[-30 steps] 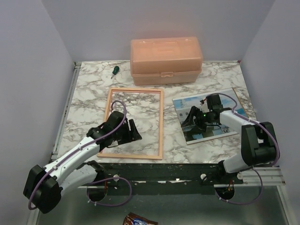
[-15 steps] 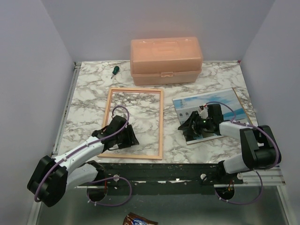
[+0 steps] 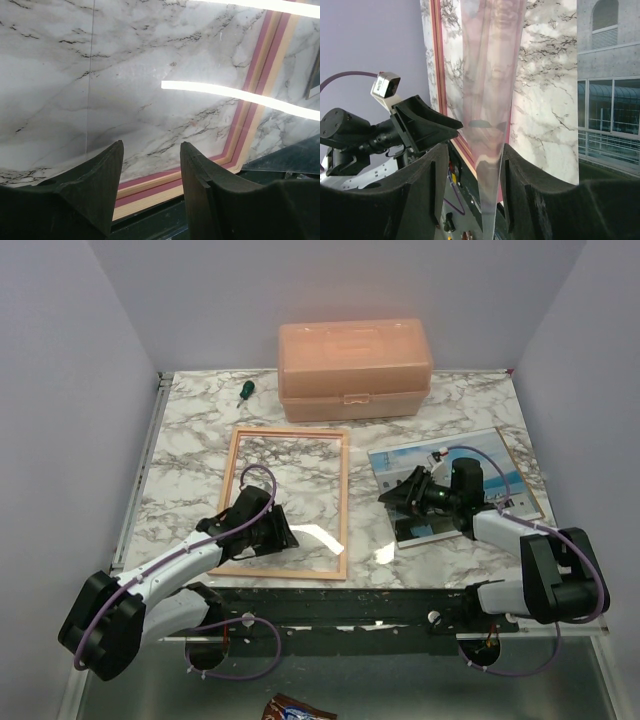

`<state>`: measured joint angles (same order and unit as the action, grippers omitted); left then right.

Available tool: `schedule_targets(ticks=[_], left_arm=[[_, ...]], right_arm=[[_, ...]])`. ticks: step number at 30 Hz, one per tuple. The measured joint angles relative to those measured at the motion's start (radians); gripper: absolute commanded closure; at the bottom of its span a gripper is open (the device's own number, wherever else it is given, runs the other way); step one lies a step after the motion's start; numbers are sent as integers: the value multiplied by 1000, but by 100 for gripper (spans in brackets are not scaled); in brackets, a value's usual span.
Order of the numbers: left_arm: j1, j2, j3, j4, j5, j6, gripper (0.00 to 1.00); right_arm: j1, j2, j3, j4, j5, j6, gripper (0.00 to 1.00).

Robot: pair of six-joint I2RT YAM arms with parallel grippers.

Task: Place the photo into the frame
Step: Pick up the photo frame item at the center of the board.

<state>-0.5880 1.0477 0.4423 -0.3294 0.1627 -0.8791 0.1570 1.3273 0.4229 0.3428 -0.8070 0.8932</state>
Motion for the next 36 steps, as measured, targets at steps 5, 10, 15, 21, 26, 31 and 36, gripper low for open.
schedule_targets(ticks=[5,10,15,21,26,31,36], left_arm=[[0,0,-4,13,9,0,50],[0,4,-11,24,14,0,50],[0,20,-16,45,23,0,50],[0,36,-24,63,33,-2,51],[0,42,-25,76,36,-4,51],[0,48,-26,86,38,-4,51],[0,51,-26,95,40,-4,51]], right_arm=[[0,48,-8,49,-1,18,52],[0,85,-12,83,-1,41,53],[0,110,-12,121,-1,53,54],[11,130,-12,135,1,53,54],[34,171,-12,178,2,68,56],[61,217,-12,234,6,95,62],[66,225,-11,241,10,101,81]])
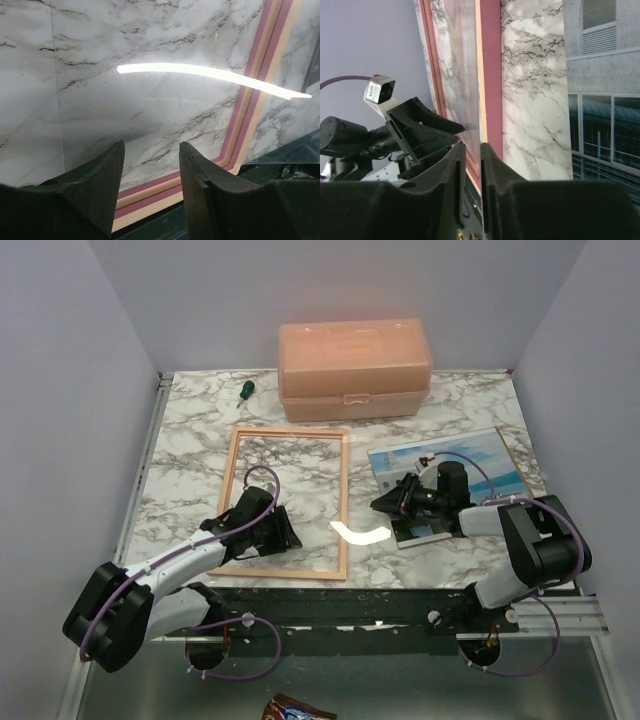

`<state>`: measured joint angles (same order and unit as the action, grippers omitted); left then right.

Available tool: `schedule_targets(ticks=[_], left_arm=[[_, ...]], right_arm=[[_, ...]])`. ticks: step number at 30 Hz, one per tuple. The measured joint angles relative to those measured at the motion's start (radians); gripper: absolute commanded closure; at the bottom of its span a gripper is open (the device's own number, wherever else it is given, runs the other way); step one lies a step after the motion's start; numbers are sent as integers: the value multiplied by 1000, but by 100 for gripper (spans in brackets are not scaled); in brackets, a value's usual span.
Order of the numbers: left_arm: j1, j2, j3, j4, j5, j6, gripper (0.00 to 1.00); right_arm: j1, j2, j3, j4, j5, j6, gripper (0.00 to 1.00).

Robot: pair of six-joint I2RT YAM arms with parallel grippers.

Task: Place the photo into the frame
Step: Pick up the photo frame item at the center of the board, then move the photo frame to the center of the board.

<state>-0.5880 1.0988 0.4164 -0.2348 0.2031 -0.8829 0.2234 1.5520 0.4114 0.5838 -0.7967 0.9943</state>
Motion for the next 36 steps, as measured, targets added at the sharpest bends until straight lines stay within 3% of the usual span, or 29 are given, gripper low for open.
schedule_targets(ticks=[6,12,21,29,36], left_arm=[[0,-9,0,0,0,0,47],[0,-87,0,-10,3,5,41],[0,-122,53,-25,34,17,36],[-72,64,192,-23,39,18,36],[-186,342,395,-25,23,17,45]], right_arm=[[0,-30,27,-79,29,-32,100],[0,-139,103,-274,74,-105,100],[7,-435,357,-723,259,-242,100],[6,-608,645,-1018,489,-336,99],[6,-689,760,-1166,682,-393,99]])
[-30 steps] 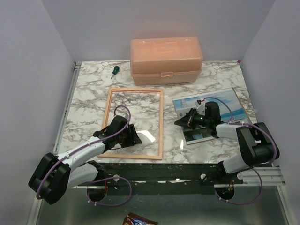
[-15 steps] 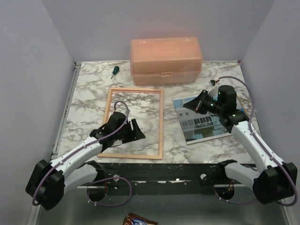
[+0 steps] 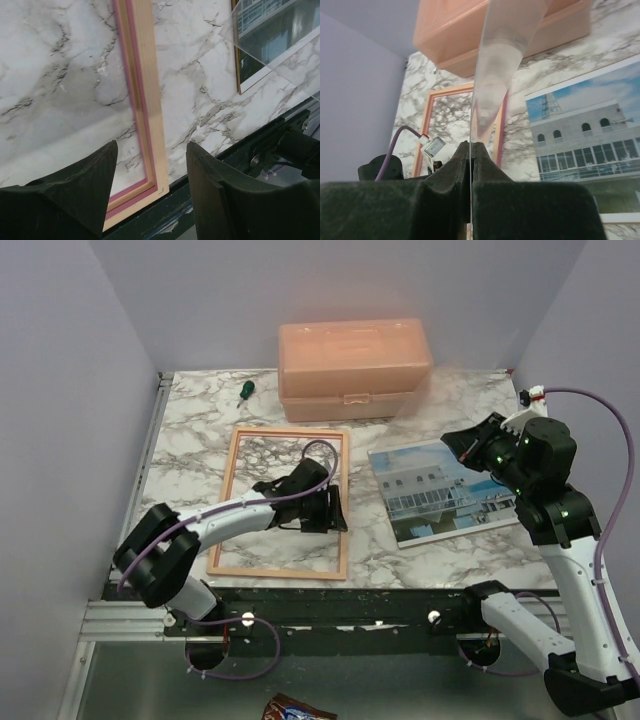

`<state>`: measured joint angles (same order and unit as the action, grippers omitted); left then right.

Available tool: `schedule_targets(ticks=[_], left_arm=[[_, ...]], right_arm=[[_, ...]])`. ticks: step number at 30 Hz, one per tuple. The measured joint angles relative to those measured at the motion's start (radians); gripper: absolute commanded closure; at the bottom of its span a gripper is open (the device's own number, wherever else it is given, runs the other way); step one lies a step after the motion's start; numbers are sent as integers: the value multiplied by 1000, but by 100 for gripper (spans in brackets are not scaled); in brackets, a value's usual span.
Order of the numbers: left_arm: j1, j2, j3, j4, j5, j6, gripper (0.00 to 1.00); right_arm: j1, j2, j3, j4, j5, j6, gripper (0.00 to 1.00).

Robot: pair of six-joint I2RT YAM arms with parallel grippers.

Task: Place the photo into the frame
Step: Move the photo frame to the center of the board.

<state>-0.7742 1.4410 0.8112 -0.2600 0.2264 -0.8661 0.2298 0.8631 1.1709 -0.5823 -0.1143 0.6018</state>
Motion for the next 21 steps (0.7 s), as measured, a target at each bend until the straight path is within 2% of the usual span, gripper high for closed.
schedule_targets(ticks=[9,18,21], left_arm=[[-85,243,164,-52,-67,2,54],[-113,302,225,-108,-114,3,93],[-122,302,237,-129,-117,3,100]], right_arm=[[-1,-21,15,-115,169,-56,99],[-1,-42,16,-164,256,-88,99],[-1,-44,13,-168,264,-91,99]])
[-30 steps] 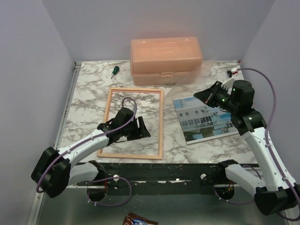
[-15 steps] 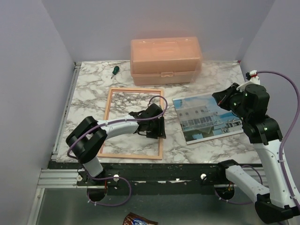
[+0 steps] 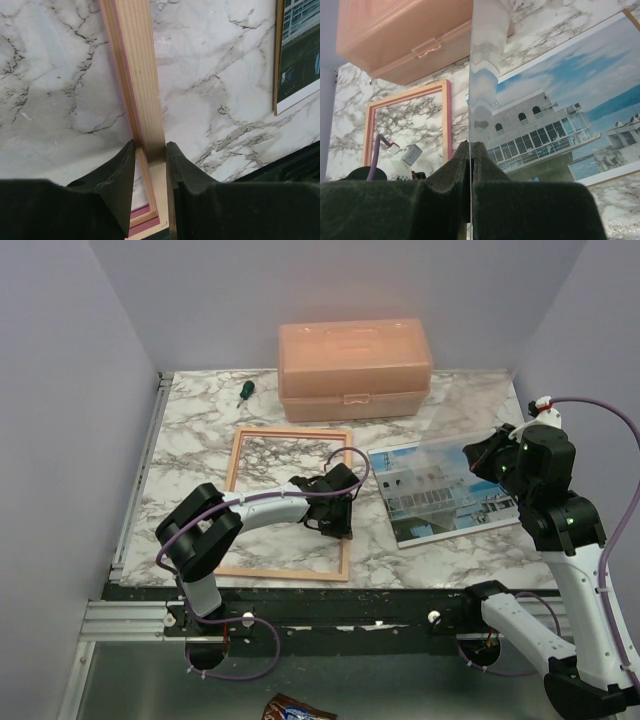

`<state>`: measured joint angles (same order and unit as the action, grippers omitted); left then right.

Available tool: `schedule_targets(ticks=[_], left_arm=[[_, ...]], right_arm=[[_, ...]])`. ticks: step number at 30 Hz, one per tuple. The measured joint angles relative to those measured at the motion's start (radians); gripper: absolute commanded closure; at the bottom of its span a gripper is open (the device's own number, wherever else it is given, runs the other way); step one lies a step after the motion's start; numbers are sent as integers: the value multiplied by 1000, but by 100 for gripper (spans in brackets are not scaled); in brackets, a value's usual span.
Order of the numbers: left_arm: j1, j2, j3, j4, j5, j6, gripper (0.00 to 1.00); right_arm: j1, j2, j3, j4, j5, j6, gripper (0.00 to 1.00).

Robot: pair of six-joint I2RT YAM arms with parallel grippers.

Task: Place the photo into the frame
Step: Move the photo frame to the center of the board.

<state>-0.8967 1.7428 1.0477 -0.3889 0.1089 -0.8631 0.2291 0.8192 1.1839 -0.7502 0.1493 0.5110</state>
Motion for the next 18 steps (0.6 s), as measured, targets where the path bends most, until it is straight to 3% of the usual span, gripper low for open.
schedule_targets(ticks=[18], left_arm=[[-67,-7,155,-22,29,-74,100]], right_arm=[[0,1,-5,-8,0,-16,99]])
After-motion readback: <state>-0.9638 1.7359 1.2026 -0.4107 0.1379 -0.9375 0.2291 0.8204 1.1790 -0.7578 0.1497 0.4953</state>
